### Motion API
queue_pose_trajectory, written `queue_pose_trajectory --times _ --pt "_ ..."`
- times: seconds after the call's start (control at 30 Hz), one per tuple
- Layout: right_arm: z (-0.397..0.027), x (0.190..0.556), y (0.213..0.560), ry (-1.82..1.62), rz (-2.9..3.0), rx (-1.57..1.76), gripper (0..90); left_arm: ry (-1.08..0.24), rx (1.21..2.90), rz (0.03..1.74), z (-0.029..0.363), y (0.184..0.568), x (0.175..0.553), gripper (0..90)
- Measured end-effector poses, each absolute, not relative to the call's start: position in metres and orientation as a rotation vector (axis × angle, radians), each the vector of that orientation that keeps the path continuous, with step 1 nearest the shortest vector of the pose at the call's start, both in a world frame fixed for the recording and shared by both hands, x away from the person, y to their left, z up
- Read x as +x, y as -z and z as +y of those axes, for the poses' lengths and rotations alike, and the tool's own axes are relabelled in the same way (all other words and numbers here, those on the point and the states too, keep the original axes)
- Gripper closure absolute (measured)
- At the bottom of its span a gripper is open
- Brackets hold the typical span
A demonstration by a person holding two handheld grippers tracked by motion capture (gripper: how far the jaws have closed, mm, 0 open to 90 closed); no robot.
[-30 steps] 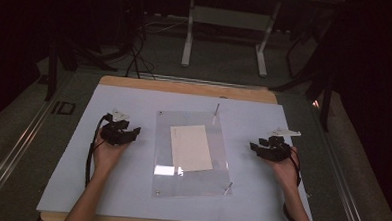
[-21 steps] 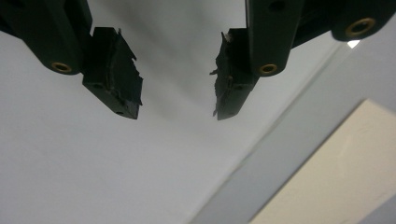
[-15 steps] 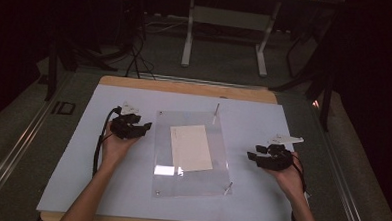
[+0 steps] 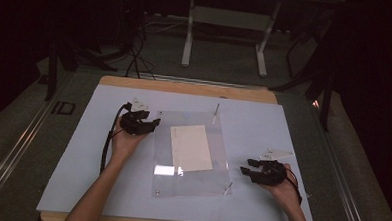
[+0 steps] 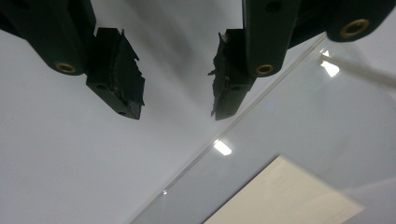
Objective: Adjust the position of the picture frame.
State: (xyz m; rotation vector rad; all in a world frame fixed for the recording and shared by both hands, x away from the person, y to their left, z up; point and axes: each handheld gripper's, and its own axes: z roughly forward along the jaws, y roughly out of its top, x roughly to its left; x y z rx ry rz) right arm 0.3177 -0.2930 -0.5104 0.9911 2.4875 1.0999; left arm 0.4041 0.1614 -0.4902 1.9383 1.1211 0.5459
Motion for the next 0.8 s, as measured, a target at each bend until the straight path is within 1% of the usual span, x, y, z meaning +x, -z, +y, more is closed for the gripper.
queue_pose_trajectory --times 0.2,0.23,0.37,0.43,0.47,0.67,0.7,0.8 --pt "-0.286 0.306 0.516 -1.102 2.555 0.925 53.7 -0.542 1.941 1.107 0.154 0.49 0.407 43.9" --pt "-0.284 0.3 0.516 -1.107 2.579 0.881 57.7 -0.522 1.933 1.103 0.153 0.491 0.408 43.9" --pt "-0.282 0.292 0.514 -1.144 2.613 0.816 63.5 -0.518 1.946 1.109 0.151 0.493 0.411 44.3" --pt "-0.282 0.29 0.514 -1.154 2.616 0.805 63.5 -0.518 1.946 1.109 0.151 0.493 0.411 44.6" --pt "-0.282 0.29 0.514 -1.154 2.616 0.805 63.8 -0.492 1.935 1.121 0.15 0.493 0.413 44.6" --pt "-0.28 0.28 0.516 -1.237 2.667 0.713 60.7 -0.479 1.942 1.117 0.144 0.494 0.418 45.5" --pt "-0.278 0.278 0.517 -1.236 2.696 0.675 58.2 -0.472 1.946 1.114 0.142 0.494 0.419 47.1" --pt "-0.275 0.276 0.518 -1.248 2.719 0.635 58.0 -0.443 1.952 1.108 0.136 0.497 0.422 48.3"
